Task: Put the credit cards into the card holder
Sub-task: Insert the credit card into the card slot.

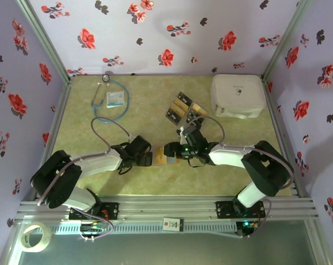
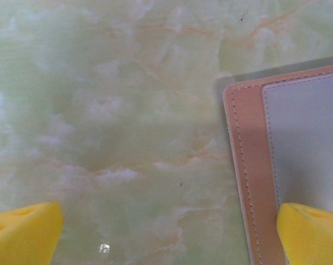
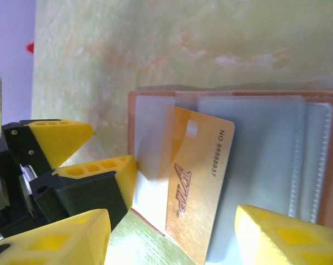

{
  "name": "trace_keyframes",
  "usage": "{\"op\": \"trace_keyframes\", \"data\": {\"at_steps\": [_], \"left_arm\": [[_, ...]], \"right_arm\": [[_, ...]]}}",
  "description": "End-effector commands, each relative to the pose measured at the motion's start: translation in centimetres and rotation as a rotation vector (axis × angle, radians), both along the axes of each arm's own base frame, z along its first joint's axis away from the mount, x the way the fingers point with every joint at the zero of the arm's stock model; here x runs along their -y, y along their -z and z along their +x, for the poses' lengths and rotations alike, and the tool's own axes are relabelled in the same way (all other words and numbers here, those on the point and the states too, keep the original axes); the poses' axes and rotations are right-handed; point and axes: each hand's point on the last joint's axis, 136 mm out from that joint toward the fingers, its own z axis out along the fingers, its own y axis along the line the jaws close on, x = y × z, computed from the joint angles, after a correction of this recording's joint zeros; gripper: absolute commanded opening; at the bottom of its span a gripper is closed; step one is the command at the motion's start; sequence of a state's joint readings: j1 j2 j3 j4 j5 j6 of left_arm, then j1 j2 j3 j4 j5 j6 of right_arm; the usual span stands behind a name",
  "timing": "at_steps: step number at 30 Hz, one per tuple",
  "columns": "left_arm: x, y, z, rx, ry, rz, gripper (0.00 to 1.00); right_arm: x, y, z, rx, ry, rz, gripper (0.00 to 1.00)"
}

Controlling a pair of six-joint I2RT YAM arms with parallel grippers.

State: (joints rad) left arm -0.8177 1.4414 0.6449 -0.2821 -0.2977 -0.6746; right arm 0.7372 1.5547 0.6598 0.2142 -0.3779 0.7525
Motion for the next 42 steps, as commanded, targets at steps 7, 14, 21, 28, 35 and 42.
{"op": "trace_keyframes", "data": {"at_steps": [7, 14, 21, 28, 35, 42], "left_arm": [[-1.8, -2.5, 1.1, 0.045, -0.058, 0.007, 1.0], [-2.6, -1.5, 1.1, 0.019, -0.077, 0.036, 1.0], [-2.8, -0.5, 1.1, -0.001, -0.077, 0.063, 1.0], [-2.7, 0.1, 1.2, -0.01, -0.066, 0.076, 1.0], [-2.5, 0.4, 1.3, -0.011, -0.06, 0.075, 1.0], [-2.3, 0.6, 1.4, -0.014, -0.056, 0.069, 1.0]], "right_arm": [[2.9, 1.2, 1.0, 0.009, 0.024, -0.256, 0.19], [2.1, 1.6, 1.3, 0.03, -0.02, -0.327, 0.08], [1.3, 2.6, 1.5, 0.026, -0.049, -0.37, 0.07], [0.2, 3.2, 1.6, 0.016, -0.071, -0.374, 0.07], [-0.6, 3.6, 1.5, 0.01, -0.09, -0.38, 0.07], [-1.3, 3.7, 1.5, 0.005, -0.104, -0.375, 0.07]]}}
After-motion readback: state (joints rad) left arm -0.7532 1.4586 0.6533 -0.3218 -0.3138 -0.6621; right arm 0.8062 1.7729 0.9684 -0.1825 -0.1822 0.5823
